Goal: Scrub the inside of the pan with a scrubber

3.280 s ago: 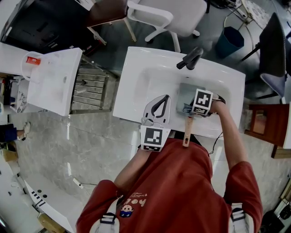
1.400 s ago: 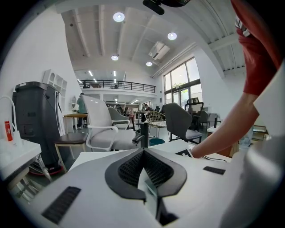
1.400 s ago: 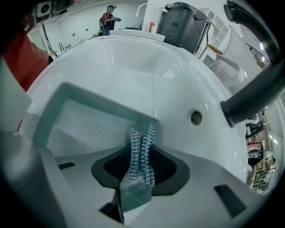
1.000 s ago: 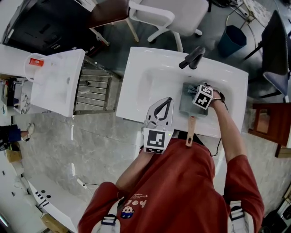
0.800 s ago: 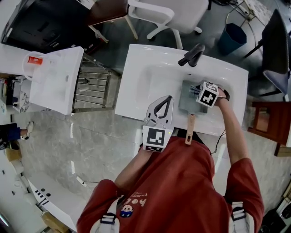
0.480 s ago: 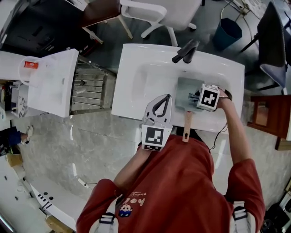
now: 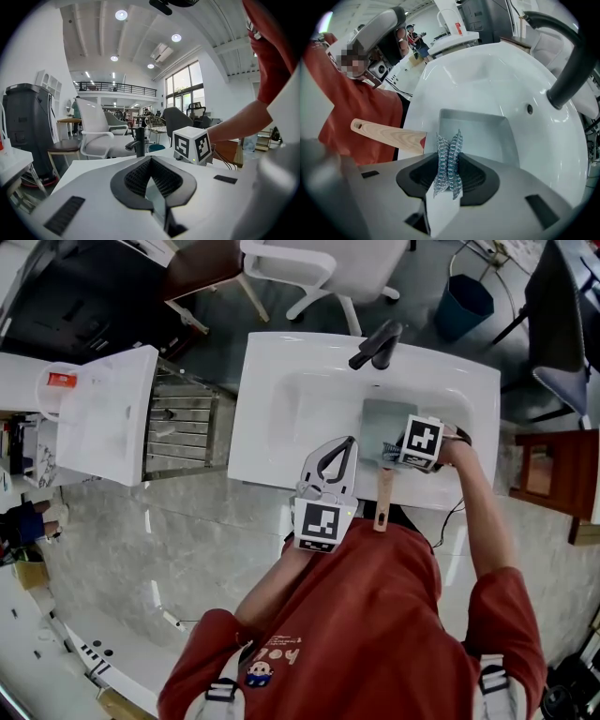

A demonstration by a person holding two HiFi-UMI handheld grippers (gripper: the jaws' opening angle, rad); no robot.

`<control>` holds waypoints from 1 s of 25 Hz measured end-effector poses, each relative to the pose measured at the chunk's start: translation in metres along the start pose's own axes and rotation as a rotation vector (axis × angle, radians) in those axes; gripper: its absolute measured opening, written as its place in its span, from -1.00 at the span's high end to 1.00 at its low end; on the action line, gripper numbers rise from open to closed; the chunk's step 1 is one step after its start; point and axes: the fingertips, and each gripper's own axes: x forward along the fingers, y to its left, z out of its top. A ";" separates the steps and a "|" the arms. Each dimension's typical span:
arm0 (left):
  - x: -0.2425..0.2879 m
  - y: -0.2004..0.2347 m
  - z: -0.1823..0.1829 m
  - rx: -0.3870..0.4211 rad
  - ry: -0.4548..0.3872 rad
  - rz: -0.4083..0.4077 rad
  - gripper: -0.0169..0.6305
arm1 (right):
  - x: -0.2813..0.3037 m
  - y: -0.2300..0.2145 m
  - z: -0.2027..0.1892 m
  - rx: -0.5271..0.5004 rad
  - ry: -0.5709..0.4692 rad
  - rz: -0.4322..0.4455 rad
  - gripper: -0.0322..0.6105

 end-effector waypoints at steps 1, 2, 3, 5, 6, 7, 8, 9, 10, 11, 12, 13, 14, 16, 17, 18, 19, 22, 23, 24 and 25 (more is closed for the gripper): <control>0.000 0.000 -0.001 0.000 0.001 0.001 0.92 | 0.000 0.000 0.000 0.004 -0.001 0.005 0.46; -0.001 0.000 -0.002 0.000 0.002 0.002 0.92 | 0.001 0.000 0.000 0.008 -0.002 0.009 0.46; -0.001 0.000 -0.003 -0.002 0.004 0.004 0.92 | 0.001 0.000 0.000 0.011 -0.004 0.013 0.46; -0.002 0.000 -0.006 -0.007 0.009 0.007 0.92 | 0.001 0.000 -0.001 0.016 -0.007 0.019 0.46; -0.003 0.001 -0.006 -0.010 0.010 0.009 0.92 | 0.001 0.000 -0.001 0.016 -0.008 0.022 0.46; -0.003 0.001 -0.007 -0.011 0.012 0.012 0.92 | 0.001 0.000 -0.001 0.017 -0.010 0.025 0.46; -0.003 0.001 -0.007 -0.012 0.012 0.014 0.92 | 0.001 0.000 -0.001 0.019 -0.012 0.029 0.46; -0.003 0.002 -0.007 -0.013 0.011 0.015 0.92 | 0.001 -0.001 -0.001 0.021 -0.015 0.031 0.46; -0.003 0.002 -0.007 -0.014 0.010 0.017 0.92 | 0.002 -0.002 -0.002 0.023 -0.017 0.030 0.46; -0.003 0.002 -0.006 -0.015 0.010 0.018 0.92 | 0.003 -0.004 -0.002 0.024 -0.019 0.024 0.46; -0.003 0.002 -0.006 -0.015 0.009 0.019 0.92 | 0.003 -0.006 -0.003 0.024 -0.021 0.015 0.46; -0.003 0.002 -0.006 -0.015 0.009 0.020 0.92 | 0.004 -0.009 -0.003 0.023 -0.023 0.003 0.46; -0.003 0.002 -0.006 -0.014 0.009 0.021 0.92 | 0.005 -0.012 -0.003 0.023 -0.026 -0.009 0.46; -0.003 0.002 -0.007 -0.012 0.011 0.021 0.92 | 0.006 -0.020 -0.003 0.021 -0.031 -0.040 0.46; -0.003 0.002 -0.007 -0.012 0.011 0.022 0.92 | 0.007 -0.025 -0.004 0.018 -0.033 -0.063 0.45; -0.003 0.002 -0.007 -0.012 0.011 0.022 0.92 | 0.008 -0.031 -0.005 0.017 -0.034 -0.092 0.45; -0.003 0.002 -0.007 -0.012 0.012 0.023 0.92 | 0.009 -0.038 -0.006 0.018 -0.032 -0.127 0.45; -0.005 0.003 -0.007 -0.008 0.015 0.024 0.92 | 0.010 -0.057 -0.008 0.019 -0.052 -0.208 0.45; -0.005 0.003 -0.007 -0.007 0.016 0.025 0.92 | 0.011 -0.062 -0.007 0.021 -0.067 -0.225 0.45; -0.005 0.004 -0.007 -0.006 0.016 0.026 0.92 | 0.012 -0.068 -0.007 0.027 -0.076 -0.243 0.45; -0.005 0.004 -0.008 -0.006 0.016 0.027 0.92 | 0.012 -0.072 -0.008 0.034 -0.076 -0.260 0.45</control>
